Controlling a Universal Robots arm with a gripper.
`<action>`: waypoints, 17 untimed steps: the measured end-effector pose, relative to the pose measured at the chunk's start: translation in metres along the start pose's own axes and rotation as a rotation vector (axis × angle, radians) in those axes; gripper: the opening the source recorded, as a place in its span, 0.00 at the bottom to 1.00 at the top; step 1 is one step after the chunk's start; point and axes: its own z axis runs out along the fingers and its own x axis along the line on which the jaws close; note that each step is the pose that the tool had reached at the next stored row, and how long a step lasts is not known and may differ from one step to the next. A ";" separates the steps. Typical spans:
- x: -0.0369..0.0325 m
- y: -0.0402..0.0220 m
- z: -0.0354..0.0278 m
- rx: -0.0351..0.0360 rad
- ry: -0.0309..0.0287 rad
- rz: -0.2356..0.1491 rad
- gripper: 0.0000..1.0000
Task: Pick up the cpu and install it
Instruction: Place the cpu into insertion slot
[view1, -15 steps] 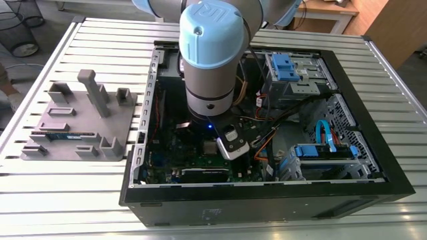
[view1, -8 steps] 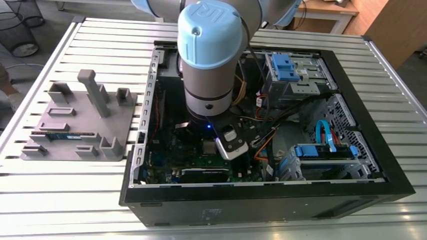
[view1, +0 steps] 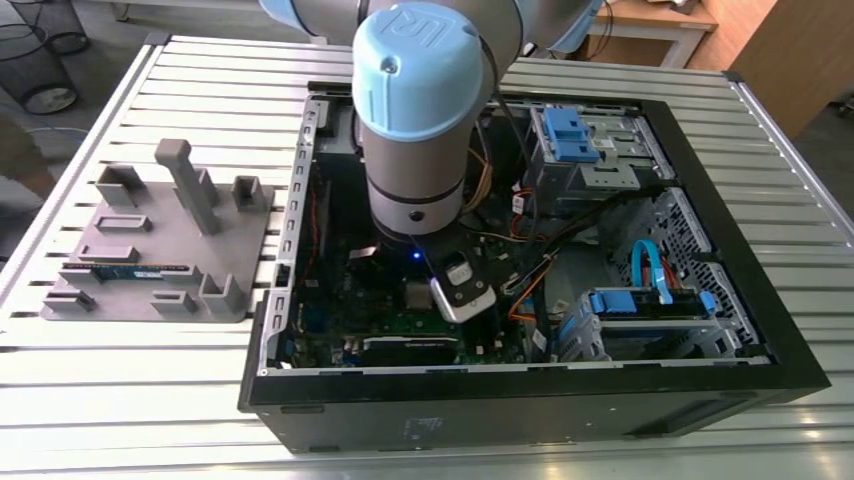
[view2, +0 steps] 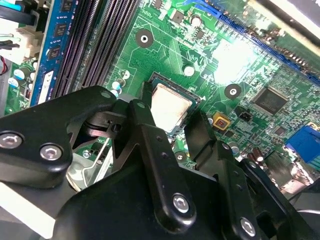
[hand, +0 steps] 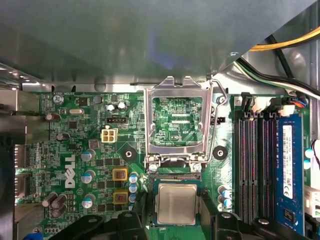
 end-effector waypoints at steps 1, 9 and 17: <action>0.0001 -0.0003 -0.0001 0.0002 0.0001 -0.001 0.53; 0.0003 -0.0003 -0.0001 -0.0007 0.0002 -0.012 0.53; 0.0005 -0.0003 -0.0002 -0.0014 -0.0010 -0.023 0.53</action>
